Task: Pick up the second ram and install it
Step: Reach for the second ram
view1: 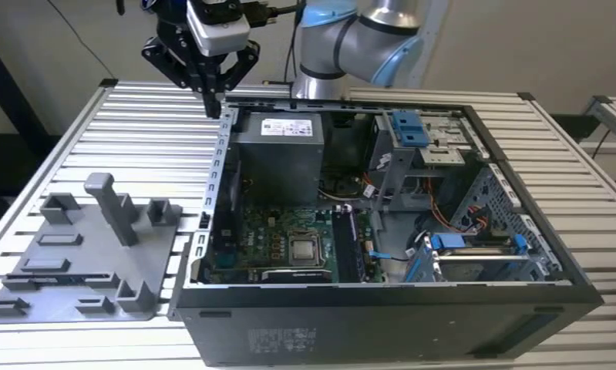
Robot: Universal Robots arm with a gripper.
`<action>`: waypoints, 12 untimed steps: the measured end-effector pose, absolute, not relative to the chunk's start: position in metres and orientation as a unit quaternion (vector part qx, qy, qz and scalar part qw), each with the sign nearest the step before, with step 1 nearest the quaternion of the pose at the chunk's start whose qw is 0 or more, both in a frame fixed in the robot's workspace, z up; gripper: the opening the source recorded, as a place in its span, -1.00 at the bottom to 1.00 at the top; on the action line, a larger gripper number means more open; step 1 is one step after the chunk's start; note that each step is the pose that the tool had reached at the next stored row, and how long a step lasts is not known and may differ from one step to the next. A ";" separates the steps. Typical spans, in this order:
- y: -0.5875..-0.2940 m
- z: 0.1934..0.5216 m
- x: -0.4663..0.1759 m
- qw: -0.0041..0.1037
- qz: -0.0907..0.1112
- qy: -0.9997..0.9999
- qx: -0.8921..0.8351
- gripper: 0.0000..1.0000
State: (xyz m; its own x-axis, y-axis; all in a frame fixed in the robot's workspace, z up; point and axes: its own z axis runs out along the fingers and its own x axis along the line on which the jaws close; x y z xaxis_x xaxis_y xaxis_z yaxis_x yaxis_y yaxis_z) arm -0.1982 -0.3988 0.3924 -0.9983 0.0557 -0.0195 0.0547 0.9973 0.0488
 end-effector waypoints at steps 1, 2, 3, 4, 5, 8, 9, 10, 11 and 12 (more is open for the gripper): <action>-0.399 0.392 -0.200 0.010 0.024 0.999 0.028 -0.79; -0.399 0.392 -0.201 0.010 0.024 0.999 0.027 -0.79; -0.399 0.392 -0.203 0.010 0.024 0.999 0.027 -0.79; -0.399 0.392 -0.205 0.010 0.024 0.999 0.027 -0.79; -0.399 0.392 -0.207 0.010 0.024 0.999 0.027 -0.79; -0.399 0.392 -0.215 0.010 0.024 0.999 0.027 -0.79; -0.399 0.392 -0.218 0.010 0.024 0.999 0.027 -0.79; -0.399 0.392 -0.221 0.010 0.024 0.999 0.027 -0.79; -0.399 0.392 -0.225 0.010 0.024 0.999 0.027 -0.79; -0.399 0.392 -0.228 0.010 0.024 0.999 0.027 -0.79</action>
